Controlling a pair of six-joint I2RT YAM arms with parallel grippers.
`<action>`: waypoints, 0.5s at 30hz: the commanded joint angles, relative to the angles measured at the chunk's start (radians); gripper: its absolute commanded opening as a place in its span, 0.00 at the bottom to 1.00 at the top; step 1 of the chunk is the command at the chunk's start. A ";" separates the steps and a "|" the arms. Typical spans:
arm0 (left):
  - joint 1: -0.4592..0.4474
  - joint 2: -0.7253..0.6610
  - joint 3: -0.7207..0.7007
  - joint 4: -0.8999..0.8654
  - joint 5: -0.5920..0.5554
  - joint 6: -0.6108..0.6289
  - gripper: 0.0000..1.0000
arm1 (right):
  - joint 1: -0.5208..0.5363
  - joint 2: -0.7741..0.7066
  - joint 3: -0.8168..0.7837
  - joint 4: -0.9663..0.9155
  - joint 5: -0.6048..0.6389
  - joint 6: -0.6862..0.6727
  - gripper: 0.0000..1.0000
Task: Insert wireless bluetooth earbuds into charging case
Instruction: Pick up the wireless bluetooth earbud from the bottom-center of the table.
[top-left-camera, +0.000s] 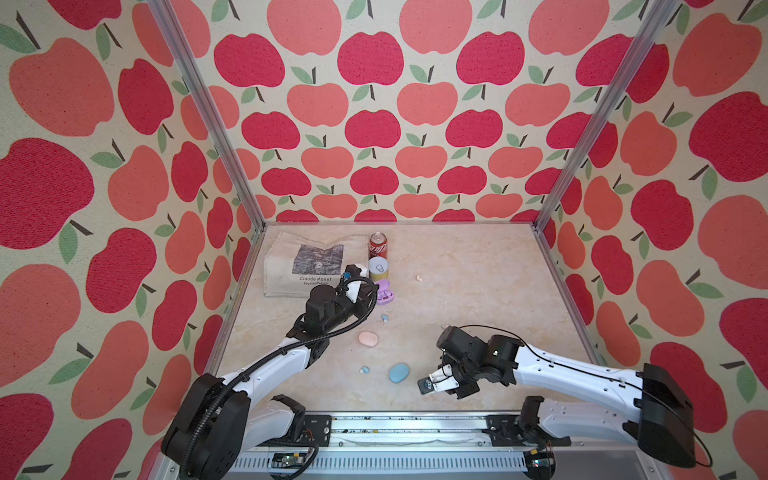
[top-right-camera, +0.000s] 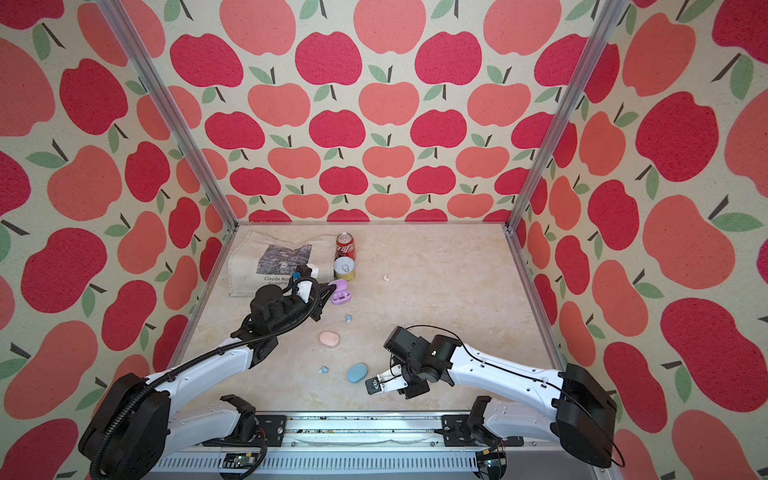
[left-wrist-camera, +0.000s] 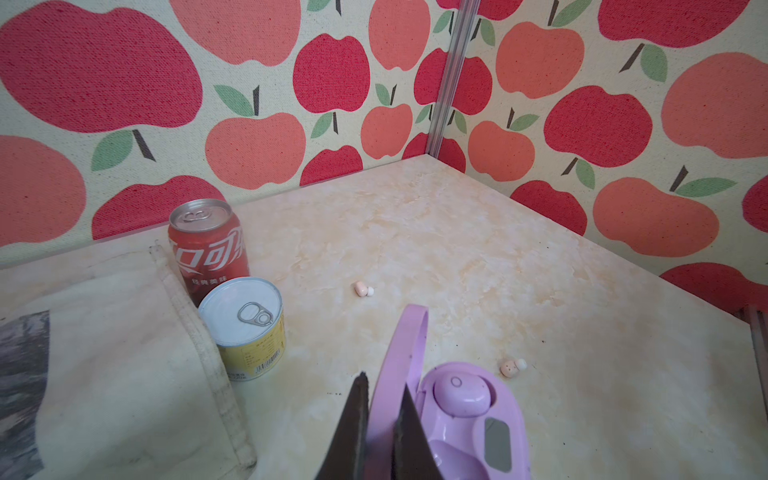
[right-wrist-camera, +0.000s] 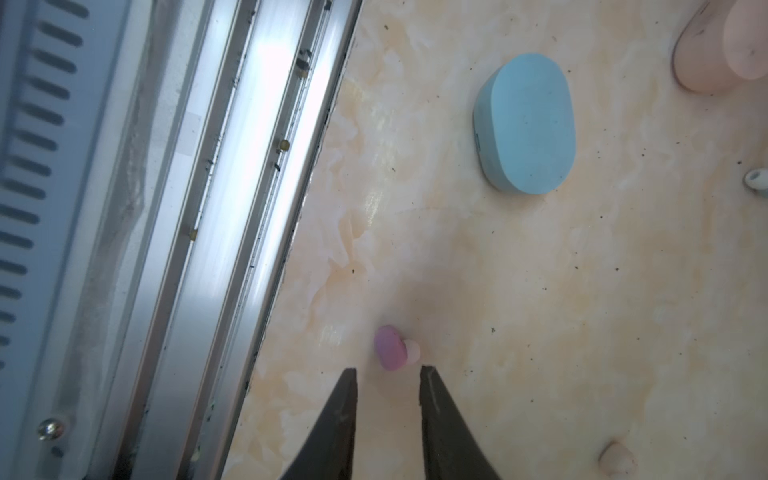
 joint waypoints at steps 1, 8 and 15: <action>0.009 -0.006 -0.013 0.063 -0.014 -0.016 0.00 | -0.005 0.030 -0.022 0.062 -0.009 -0.142 0.30; 0.020 0.003 -0.016 0.079 -0.002 -0.024 0.00 | -0.006 0.120 -0.031 0.095 -0.017 -0.165 0.35; 0.029 -0.010 -0.023 0.078 -0.005 -0.026 0.00 | -0.016 0.151 -0.054 0.107 -0.015 -0.145 0.35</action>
